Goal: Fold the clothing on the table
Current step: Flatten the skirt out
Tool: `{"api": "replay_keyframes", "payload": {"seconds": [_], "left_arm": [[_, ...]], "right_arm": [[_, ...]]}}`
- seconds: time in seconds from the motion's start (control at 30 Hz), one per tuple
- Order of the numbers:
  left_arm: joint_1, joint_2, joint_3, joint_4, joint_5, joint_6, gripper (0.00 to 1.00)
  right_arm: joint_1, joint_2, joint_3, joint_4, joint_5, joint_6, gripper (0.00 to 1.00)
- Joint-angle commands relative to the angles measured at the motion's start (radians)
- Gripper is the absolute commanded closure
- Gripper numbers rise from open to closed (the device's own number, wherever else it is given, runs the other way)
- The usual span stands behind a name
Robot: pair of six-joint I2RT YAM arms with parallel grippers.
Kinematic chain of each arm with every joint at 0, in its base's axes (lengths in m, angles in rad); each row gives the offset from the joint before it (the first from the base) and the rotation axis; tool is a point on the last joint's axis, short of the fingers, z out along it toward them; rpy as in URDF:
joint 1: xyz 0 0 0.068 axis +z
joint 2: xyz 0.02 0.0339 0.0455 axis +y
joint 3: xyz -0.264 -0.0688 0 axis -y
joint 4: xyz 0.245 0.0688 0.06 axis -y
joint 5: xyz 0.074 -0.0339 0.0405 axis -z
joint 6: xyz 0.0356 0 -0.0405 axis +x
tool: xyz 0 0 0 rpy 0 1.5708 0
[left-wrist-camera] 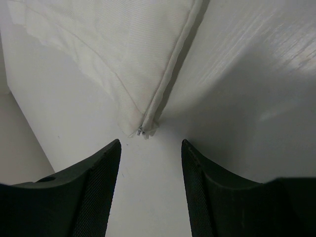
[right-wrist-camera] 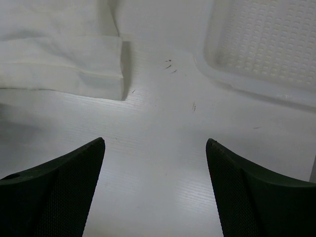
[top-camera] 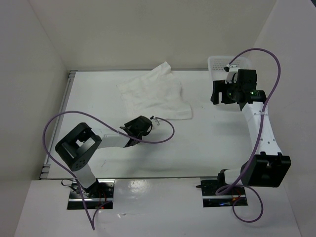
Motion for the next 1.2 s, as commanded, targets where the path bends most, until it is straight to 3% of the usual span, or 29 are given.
{"api": "replay_keyframes", "payload": {"seconds": [0.0, 0.3, 0.53, 0.97, 1.1, 1.17], "left_arm": [[-0.002, 0.033, -0.007, 0.052, -0.01, 0.019, 0.4], [-0.002, 0.075, 0.002, 0.11, -0.01, 0.074, 0.41], [0.009, 0.096, 0.033, 0.101, -0.001, 0.083, 0.6], [0.087, 0.133, 0.097, 0.089, 0.028, 0.122, 0.67], [0.087, 0.133, 0.108, 0.061, 0.039, 0.122, 0.8], [0.087, 0.124, 0.108, 0.061, 0.039, 0.122, 0.91]], "right_arm": [[-0.01, -0.011, 0.007, -0.012, -0.031, 0.01, 0.13], [-0.01, -0.02, -0.002, -0.012, -0.041, 0.01, 0.13], [-0.019, -0.02, -0.002, -0.012, -0.041, 0.01, 0.13], [-0.019, -0.029, -0.02, -0.003, -0.068, 0.001, 0.13], [-0.019, -0.029, -0.02, -0.012, -0.068, 0.001, 0.13], [-0.019, -0.029, -0.02, -0.012, -0.077, 0.001, 0.13]]}}
